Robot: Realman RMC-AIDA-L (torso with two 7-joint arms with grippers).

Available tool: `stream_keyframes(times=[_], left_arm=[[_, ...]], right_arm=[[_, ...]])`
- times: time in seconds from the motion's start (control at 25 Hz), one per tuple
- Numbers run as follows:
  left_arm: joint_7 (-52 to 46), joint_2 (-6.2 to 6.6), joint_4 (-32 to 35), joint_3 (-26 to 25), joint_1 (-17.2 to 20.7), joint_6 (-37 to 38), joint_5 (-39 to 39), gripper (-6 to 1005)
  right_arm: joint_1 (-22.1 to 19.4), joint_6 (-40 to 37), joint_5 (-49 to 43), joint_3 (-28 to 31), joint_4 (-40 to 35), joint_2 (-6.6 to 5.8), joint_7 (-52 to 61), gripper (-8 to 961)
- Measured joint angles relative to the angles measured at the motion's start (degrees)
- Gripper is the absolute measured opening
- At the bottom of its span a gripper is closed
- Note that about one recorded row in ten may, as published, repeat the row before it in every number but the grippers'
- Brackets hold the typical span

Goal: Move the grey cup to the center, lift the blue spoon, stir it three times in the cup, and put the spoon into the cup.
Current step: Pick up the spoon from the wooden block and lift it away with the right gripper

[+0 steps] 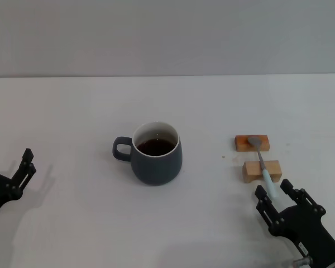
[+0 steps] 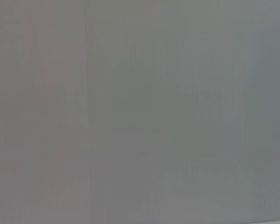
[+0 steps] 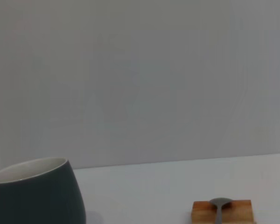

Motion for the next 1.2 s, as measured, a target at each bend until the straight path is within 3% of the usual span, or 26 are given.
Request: stream_keyframes(times=[0.16, 0.36, 0.56, 1.2], left_arm=[[-0.02, 0.0, 0.0, 0.0, -0.07, 0.0, 0.0, 866], [-0.07, 0.0, 0.0, 0.0, -0.13, 0.0, 0.0, 866], [-0.09, 0.0, 0.0, 0.0, -0.18, 0.0, 0.0, 866], [0.09, 0.0, 0.09, 0.08, -0.17, -0.74, 0.0, 865]], right_arm=[[0.23, 0.61, -0.05, -0.08, 0.07, -0.07, 0.0, 693], [0.35, 0.66, -0.1, -0.49, -0.03, -0.08, 0.0, 458], [0.38, 0.78, -0.11, -0.47, -0.16, -0.03, 0.0, 399], [1.04, 1.61, 0.2, -0.34, -0.23, 0.01, 0.0, 400]])
